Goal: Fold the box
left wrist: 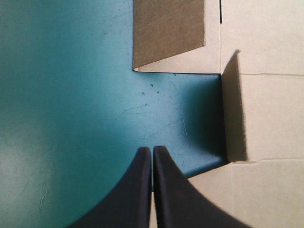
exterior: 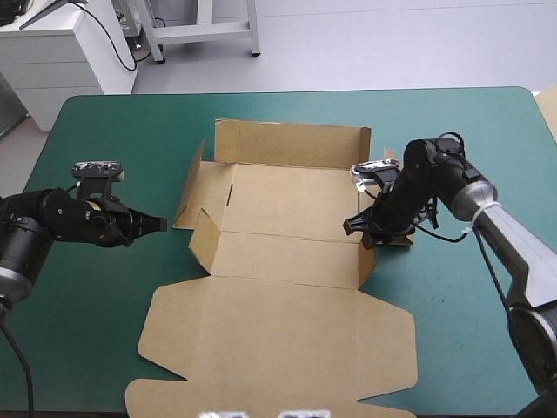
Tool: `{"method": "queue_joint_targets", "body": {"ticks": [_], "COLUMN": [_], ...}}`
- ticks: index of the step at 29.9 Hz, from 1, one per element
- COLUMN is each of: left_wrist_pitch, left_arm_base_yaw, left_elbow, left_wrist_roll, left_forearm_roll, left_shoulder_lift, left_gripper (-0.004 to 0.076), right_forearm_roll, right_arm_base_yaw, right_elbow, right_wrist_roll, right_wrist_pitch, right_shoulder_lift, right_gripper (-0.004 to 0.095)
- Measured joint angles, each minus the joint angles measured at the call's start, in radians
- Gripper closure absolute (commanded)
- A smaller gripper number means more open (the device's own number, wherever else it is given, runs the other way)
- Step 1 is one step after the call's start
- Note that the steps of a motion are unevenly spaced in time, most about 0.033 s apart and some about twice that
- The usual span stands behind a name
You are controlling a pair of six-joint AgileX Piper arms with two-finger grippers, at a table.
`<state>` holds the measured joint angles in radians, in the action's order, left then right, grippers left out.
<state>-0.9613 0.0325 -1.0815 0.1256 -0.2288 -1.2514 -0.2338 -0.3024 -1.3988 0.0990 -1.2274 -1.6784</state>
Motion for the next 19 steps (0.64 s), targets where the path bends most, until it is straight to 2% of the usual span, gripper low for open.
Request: {"method": "queue_joint_targets", "body": {"ticks": [16,19], "left_wrist_pitch": [0.0,-0.001], "left_arm_base_yaw": [0.0,0.0], "left_elbow": [0.0,0.0], "left_wrist_roll": [0.008,0.008], "left_forearm_roll": [0.0,0.0], "left_shoulder_lift": [0.0,0.0], "left_gripper": [0.0731,0.0731], "right_forearm_roll": [-0.039,-0.039], "right_arm_base_yaw": [0.0,0.0], "right_elbow": [-0.002,-0.002], "right_wrist_roll": [-0.025,-0.032], "right_wrist_pitch": [0.016,0.018], "right_shoulder_lift": [-0.083,-0.101], "right_gripper": [0.0534,0.0596]}}
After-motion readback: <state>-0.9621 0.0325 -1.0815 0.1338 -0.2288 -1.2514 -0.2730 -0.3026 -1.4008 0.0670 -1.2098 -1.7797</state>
